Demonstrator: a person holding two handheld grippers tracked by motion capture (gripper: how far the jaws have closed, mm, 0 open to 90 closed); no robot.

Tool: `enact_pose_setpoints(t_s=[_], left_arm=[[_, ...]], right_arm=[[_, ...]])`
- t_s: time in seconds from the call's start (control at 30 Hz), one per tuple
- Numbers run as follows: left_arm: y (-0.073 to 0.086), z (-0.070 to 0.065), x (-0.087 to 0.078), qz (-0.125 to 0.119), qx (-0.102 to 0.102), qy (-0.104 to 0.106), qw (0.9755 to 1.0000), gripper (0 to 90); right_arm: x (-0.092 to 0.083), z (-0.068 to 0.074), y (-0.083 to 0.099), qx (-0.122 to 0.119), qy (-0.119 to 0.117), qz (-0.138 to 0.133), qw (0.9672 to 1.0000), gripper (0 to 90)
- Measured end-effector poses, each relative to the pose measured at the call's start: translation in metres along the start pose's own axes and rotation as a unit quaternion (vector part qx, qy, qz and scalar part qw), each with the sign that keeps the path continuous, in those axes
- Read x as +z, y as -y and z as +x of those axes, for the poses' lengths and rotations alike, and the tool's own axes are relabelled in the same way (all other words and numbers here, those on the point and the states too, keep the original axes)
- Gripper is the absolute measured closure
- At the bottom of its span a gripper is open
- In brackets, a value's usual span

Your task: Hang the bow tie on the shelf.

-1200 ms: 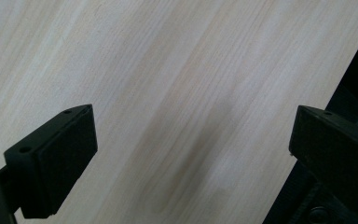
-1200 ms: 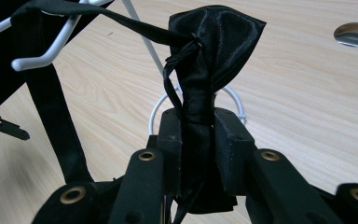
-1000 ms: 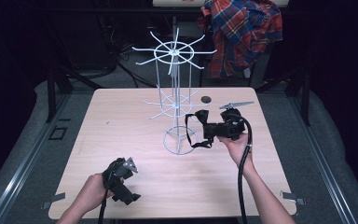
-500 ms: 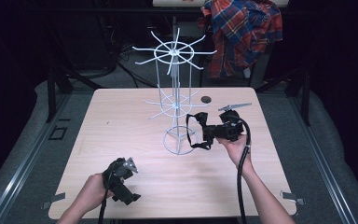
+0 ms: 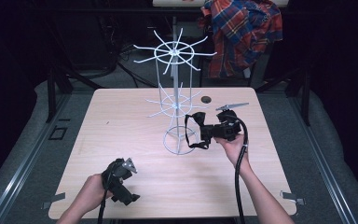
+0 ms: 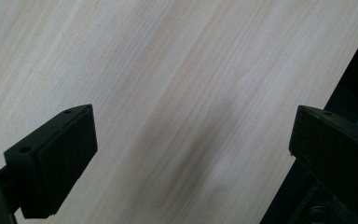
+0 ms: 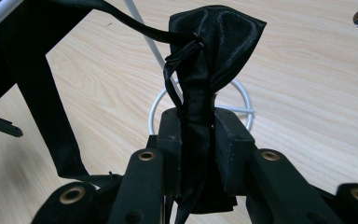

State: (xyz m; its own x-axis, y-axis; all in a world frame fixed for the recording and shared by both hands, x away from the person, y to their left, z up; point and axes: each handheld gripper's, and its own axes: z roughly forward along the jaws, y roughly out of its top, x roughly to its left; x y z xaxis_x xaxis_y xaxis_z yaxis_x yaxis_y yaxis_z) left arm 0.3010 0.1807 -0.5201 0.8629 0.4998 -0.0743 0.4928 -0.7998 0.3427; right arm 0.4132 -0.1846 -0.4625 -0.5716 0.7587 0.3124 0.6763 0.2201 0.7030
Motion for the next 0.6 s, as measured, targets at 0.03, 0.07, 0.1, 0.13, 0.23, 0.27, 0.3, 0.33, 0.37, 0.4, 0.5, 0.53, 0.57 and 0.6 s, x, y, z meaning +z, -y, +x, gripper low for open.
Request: enact_pose_setpoints(t_s=[0.03, 0.07, 0.1, 0.13, 0.23, 0.27, 0.3, 0.33, 0.37, 0.4, 0.5, 0.53, 0.57, 0.6], left_arm=[[0.0006, -0.0003, -0.0002, -0.001, -0.003, 0.001, 1.0, 1.0], [0.0011, -0.0004, -0.0003, -0.001, -0.003, -0.002, 1.0, 1.0], [0.0014, -0.0002, -0.0005, -0.001, -0.003, -0.002, 1.0, 1.0], [0.0017, -0.0003, -0.0002, -0.001, -0.005, 0.0, 1.0, 1.0], [0.002, -0.0006, -0.0005, 0.0, -0.006, -0.002, 1.0, 1.0], [0.0021, -0.0006, -0.0005, 0.0, -0.006, -0.002, 1.0, 1.0], [0.0021, -0.0006, -0.0006, 0.0, -0.005, -0.003, 1.0, 1.0], [0.0023, -0.0005, -0.0007, 0.0, -0.005, -0.004, 1.0, 1.0], [0.0026, -0.0005, -0.0008, 0.0, -0.006, -0.003, 1.0, 1.0], [0.0029, -0.0002, -0.0009, 0.0, -0.006, -0.003, 1.0, 1.0], [0.0033, -0.0001, -0.0012, 0.0, -0.009, -0.005, 1.0, 1.0], [0.0031, 0.0, -0.001, 0.001, -0.008, -0.005, 1.0, 1.0], [0.0028, -0.0001, -0.0008, 0.001, -0.006, -0.004, 1.0, 1.0], [0.0025, -0.0004, -0.0007, 0.001, -0.006, -0.005, 1.0, 1.0]], right_arm=[[0.0005, 0.0006, -0.0003, 0.002, 0.001, -0.002, 1.0, 73.3], [0.001, 0.0005, -0.0006, 0.002, -0.001, -0.004, 1.0, 73.2], [0.0016, 0.0006, -0.0009, 0.002, -0.002, -0.003, 1.0, 73.2], [0.0018, 0.0006, -0.0012, 0.001, -0.003, -0.002, 1.0, 73.2], [0.0037, 0.0013, -0.0014, 0.002, -0.004, 0.0, 1.0, 73.0], [0.0043, 0.0013, -0.0014, 0.002, -0.004, 0.001, 1.0, 73.0], [0.0048, 0.0016, -0.0013, 0.001, -0.004, 0.002, 1.0, 72.8], [0.0052, 0.0017, -0.0013, 0.002, -0.003, 0.002, 1.0, 72.7], [0.0053, 0.0017, -0.0013, 0.002, -0.003, 0.002, 1.0, 72.6], [0.0054, 0.0016, -0.0016, 0.001, -0.002, 0.002, 1.0, 72.5], [0.0062, 0.0024, -0.0018, 0.0, 0.001, 0.003, 1.0, 72.2], [0.0067, 0.0029, -0.0017, 0.0, 0.001, 0.004, 1.0, 72.1], [0.0078, 0.0031, -0.0013, 0.0, 0.0, 0.003, 1.0, 71.9], [0.0084, 0.0032, -0.0011, -0.001, -0.001, 0.005, 1.0, 71.8]])
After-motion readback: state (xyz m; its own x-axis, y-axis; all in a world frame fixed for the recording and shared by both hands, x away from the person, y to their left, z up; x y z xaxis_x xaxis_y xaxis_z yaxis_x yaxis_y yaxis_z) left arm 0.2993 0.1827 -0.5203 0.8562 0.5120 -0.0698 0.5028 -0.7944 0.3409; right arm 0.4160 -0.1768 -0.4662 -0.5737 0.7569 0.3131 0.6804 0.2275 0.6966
